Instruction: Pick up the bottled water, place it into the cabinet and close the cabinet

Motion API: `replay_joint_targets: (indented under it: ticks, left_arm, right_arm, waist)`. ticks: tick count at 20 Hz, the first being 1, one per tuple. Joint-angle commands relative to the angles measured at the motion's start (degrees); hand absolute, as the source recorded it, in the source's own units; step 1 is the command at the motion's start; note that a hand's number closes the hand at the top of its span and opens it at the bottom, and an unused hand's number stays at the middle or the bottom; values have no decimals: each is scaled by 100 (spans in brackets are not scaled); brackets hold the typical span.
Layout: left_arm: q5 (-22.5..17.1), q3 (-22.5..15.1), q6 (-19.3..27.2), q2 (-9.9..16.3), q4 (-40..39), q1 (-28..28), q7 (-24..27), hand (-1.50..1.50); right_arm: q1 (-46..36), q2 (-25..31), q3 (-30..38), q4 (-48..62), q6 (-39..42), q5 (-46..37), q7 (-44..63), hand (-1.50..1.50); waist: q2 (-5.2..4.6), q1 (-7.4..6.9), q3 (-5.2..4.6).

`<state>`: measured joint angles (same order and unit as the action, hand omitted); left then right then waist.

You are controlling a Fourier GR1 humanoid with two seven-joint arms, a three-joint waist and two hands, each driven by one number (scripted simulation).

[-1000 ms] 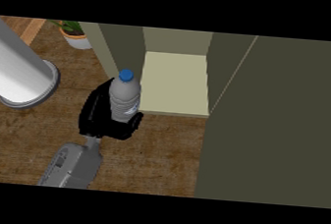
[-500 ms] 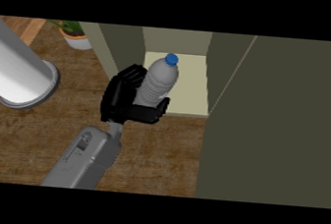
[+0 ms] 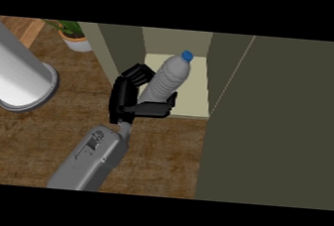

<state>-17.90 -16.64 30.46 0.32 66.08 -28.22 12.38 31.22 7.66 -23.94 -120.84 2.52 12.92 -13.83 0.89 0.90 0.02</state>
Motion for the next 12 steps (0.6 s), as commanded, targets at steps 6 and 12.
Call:
replay_joint_targets:
  ticks: [6,12]
  left_arm:
    - [271,547,-51,140,-2020,-2245,-278,150]
    - [345,1014,-217,111,-3653,-3182,280,150]
  right_arm:
    - [-75,-42,22,74,11,73,-67,-150]
    - [212,182,-61,-43,93,-3,-99,-150]
  waist:
    - [-176,235,-3]
    - [-184,254,-5]
